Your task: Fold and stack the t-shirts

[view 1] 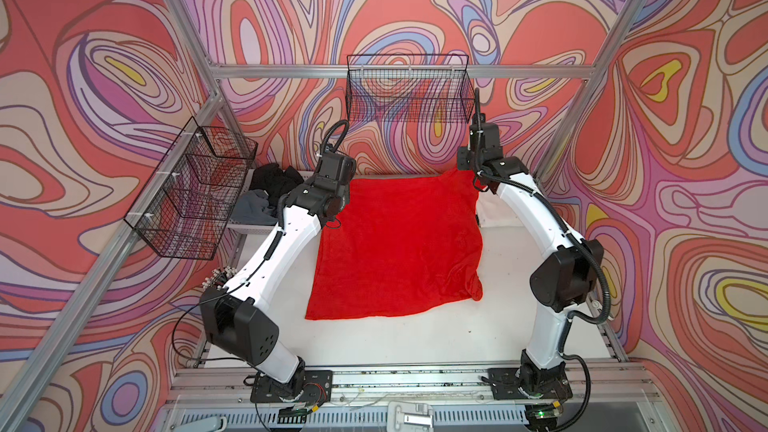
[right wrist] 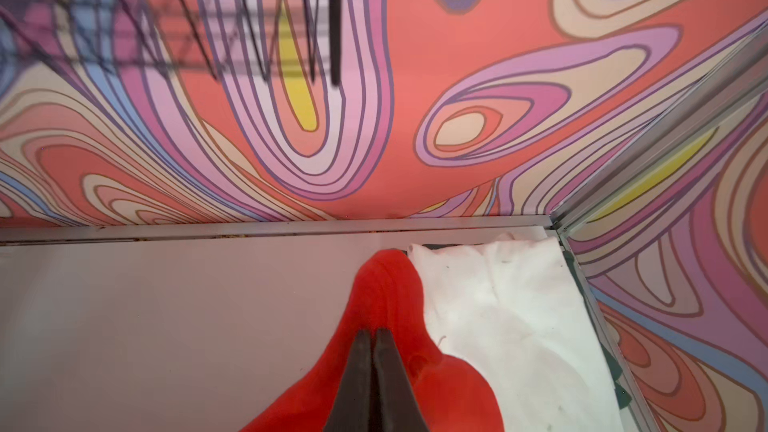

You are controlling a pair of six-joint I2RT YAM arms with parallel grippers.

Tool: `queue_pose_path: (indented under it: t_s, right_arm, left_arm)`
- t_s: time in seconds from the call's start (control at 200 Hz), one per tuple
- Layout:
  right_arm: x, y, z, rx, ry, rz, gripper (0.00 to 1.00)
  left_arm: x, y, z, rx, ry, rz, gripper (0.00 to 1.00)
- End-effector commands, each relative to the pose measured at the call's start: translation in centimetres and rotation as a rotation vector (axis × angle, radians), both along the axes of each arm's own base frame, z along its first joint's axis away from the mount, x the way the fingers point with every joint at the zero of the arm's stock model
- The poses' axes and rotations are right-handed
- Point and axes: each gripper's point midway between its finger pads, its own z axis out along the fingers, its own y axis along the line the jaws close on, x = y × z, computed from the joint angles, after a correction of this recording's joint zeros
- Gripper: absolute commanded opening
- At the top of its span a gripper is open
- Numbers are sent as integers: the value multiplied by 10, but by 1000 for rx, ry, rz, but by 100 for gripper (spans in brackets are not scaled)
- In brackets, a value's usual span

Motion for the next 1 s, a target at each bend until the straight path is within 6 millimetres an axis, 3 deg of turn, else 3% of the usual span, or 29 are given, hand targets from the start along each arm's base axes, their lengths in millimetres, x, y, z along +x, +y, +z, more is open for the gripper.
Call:
queue_pose_path:
  t_s: [0.0,0.11,0.225,0.431,0.551,0.641,0.781,0.997]
  right_arm:
    - [13,-5,9,0,-43,-36,0]
    - [11,-12,11,-22,-28,-70,0]
    - [-24,-29,53,-9,-82,-118,0]
    - [-151,-65,184,94,-382,-130,0]
    - [-196,-76,244,134,-489,-119,0]
    - [-210,-78,273,150,-553,-105,0]
    - [-215,-78,303,154,-607,-95,0]
    - [-218,-73,323,168,-670,-54,0]
  left_arm:
    - [12,2,32,-18,-83,18,0]
    - [7,0,51,-39,-99,8,0]
    - [-31,2,94,-101,-197,-20,0]
    - [-153,-22,190,-170,-498,-221,0]
    - [-191,-12,224,-214,-580,-274,0]
    - [-200,-5,240,-224,-618,-279,0]
    - [-204,6,256,-211,-653,-245,0]
    - [-211,11,275,-226,-687,-259,0]
